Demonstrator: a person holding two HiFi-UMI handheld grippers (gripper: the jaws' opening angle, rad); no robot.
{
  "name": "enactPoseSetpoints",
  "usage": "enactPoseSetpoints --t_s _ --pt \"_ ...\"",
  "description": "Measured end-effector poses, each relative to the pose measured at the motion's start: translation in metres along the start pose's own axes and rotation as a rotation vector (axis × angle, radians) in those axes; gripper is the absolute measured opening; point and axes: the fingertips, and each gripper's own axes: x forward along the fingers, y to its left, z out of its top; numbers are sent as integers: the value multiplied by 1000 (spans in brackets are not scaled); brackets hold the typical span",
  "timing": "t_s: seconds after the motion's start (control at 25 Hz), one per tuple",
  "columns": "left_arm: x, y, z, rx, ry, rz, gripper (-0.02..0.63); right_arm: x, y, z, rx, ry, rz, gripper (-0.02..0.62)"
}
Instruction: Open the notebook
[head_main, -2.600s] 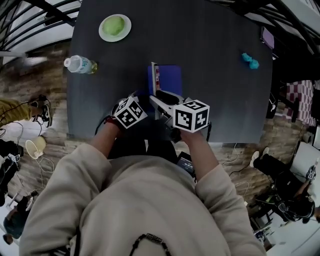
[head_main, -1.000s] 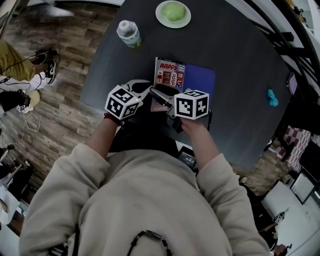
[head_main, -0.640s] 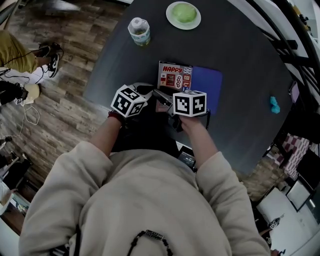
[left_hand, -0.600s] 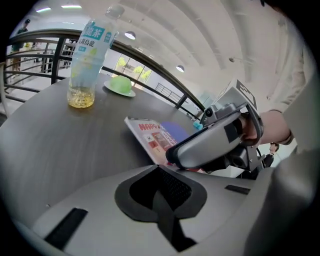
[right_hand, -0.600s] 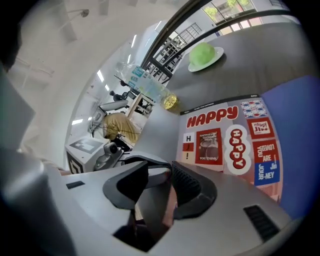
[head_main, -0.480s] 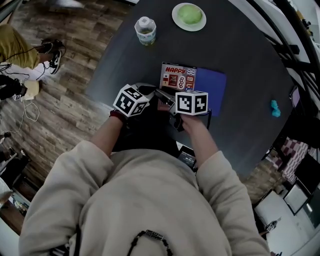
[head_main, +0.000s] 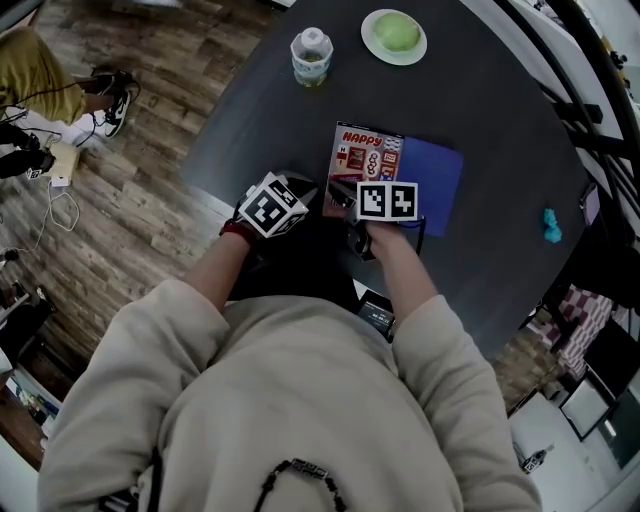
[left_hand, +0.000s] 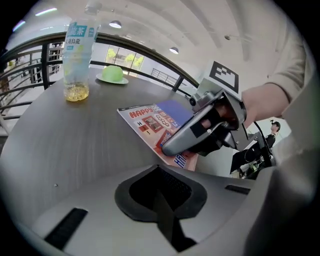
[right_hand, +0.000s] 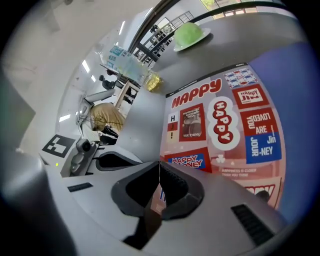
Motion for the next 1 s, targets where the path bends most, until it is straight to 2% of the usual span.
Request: enactPoseSetpoints --t_s 0.08,0.2,0.36,0.56,0.8,1.0 --pt "-1 1 -1 -44 -13 1 0 -3 -2 -1 20 -6 2 20" --pt "-10 -3 0 -122 -57 -17 0 -18 4 -4 -4 -17 37 20" --pt "-22 -12 -11 -116 -48 -16 0 -51 -1 -14 -49 -21 70 18" --pt "-43 -35 -6 -18 -20 -34 0 -110 -26 -29 -48 -77 36 18" --pt "-62 -66 30 85 -44 -49 0 -186 -38 -52 -44 -216 -1 18" --pt "-53 -81 54 190 0 -56 0 -235 -53 -67 15 -340 -24 18"
